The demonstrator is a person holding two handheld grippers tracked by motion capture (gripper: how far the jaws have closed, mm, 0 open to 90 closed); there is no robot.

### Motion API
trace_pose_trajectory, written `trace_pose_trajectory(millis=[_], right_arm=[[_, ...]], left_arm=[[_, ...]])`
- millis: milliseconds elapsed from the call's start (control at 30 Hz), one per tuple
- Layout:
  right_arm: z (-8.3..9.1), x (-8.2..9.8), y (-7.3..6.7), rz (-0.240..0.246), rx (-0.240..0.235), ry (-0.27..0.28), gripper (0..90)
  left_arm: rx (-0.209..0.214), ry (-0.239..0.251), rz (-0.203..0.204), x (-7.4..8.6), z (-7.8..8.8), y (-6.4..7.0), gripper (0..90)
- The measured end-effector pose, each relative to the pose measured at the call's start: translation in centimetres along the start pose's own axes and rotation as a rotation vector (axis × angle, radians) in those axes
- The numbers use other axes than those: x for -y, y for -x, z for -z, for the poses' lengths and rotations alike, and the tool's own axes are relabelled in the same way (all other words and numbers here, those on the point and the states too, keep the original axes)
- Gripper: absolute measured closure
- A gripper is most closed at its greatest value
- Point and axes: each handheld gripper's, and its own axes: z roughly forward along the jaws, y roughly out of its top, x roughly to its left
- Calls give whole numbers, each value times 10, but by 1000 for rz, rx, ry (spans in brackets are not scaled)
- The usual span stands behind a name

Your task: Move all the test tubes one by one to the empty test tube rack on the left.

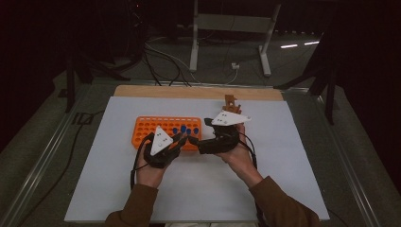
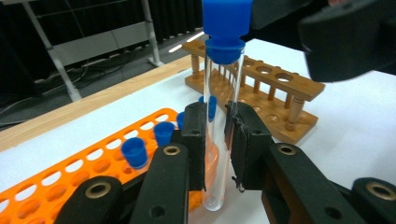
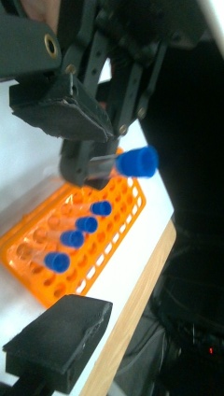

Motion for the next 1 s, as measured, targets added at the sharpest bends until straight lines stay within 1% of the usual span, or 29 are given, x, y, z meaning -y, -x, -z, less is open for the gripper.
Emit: trace_pose_trajectory(millis=[200, 333, 400, 600, 767, 1000], right_arm=[[2, 8, 5, -11, 19, -2, 47], [5, 12, 9, -17, 27, 8, 17], [6, 14, 11, -11, 33, 8, 4], [10, 21, 13, 5, 43, 21, 3], [13, 25, 16, -7, 55, 28, 3], [19, 30, 20, -11, 66, 32, 3]], left_arm=[[-21, 9, 16, 0, 3, -7, 781], [-39, 24, 26, 1, 4, -11, 781], [-51, 37, 30, 1, 5, -13, 780], [-80, 50, 45, 2, 5, -20, 781], [-109, 68, 45, 3, 6, -24, 781], [-126, 59, 62, 5, 4, -31, 781]])
